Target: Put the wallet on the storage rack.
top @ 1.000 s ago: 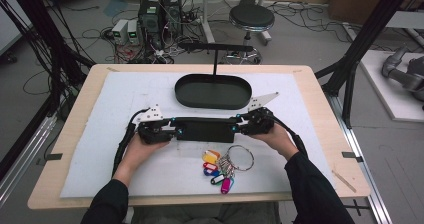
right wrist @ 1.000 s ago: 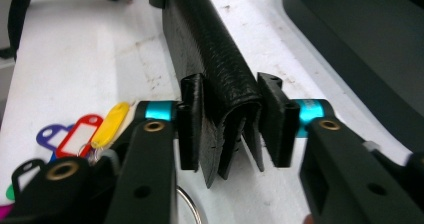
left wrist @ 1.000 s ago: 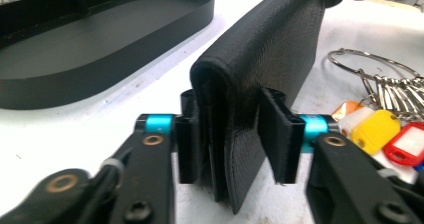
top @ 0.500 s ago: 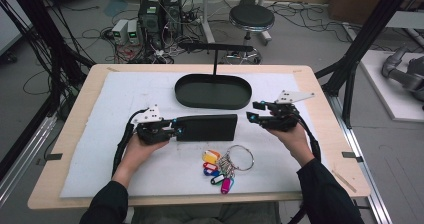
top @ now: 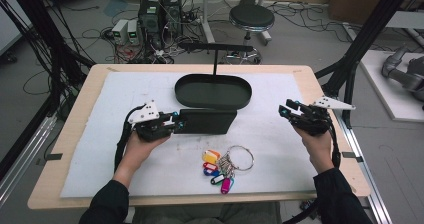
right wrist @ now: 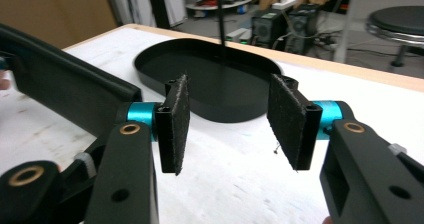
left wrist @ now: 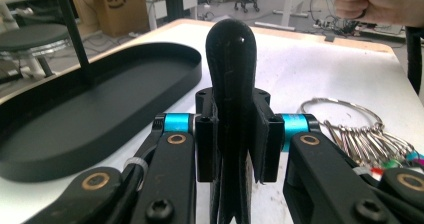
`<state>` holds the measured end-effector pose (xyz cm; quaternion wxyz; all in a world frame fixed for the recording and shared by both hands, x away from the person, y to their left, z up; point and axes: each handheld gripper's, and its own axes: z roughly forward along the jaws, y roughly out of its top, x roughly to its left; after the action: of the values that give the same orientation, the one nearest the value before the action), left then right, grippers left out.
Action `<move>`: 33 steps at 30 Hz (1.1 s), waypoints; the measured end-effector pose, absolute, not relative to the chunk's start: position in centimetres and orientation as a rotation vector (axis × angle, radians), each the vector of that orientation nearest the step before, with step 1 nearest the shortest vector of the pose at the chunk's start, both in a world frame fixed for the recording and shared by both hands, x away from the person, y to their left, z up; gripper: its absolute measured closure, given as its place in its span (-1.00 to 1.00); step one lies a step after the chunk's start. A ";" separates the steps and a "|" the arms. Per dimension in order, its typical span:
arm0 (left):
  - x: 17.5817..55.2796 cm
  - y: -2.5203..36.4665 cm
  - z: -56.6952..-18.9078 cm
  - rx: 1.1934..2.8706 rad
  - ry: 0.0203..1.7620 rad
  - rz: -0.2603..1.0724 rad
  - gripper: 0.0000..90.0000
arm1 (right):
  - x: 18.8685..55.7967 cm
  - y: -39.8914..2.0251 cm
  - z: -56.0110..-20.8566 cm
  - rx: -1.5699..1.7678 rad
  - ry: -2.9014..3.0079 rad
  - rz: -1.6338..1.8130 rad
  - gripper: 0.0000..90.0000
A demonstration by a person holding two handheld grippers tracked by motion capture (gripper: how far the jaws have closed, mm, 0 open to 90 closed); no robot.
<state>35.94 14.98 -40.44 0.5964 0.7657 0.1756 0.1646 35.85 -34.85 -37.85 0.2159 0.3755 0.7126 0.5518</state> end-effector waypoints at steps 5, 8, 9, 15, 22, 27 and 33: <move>35.9 14.5 -39.7 1.752 0.381 0.409 0.69 | 35.7 -35.7 -38.1 1.071 1.947 1.524 0.23; 36.0 14.4 -39.3 1.721 0.371 0.427 0.69 | 35.7 -35.8 -38.2 1.070 1.940 1.519 0.23; 36.1 14.3 -39.1 1.714 0.370 0.431 0.69 | 35.7 -35.8 -38.2 1.070 1.938 1.519 0.24; 37.1 13.8 -38.5 1.678 0.386 0.465 0.69 | 35.6 -36.0 -38.2 1.076 1.924 1.509 0.24; 39.0 13.1 -38.0 1.630 0.426 0.503 0.69 | 35.6 -36.3 -38.4 1.093 1.912 1.506 0.26; 40.3 12.6 -37.9 1.606 0.452 0.535 0.69 | 35.6 -36.5 -38.5 1.097 1.908 1.507 0.29; 42.4 11.6 -38.5 1.588 0.478 0.556 0.69 | 35.6 -36.6 -38.5 1.096 1.898 1.512 0.30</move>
<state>42.39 11.57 -38.51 0.6414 0.6965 0.2097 0.2441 35.57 -36.59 -38.49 0.2373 0.3998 0.6925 0.5516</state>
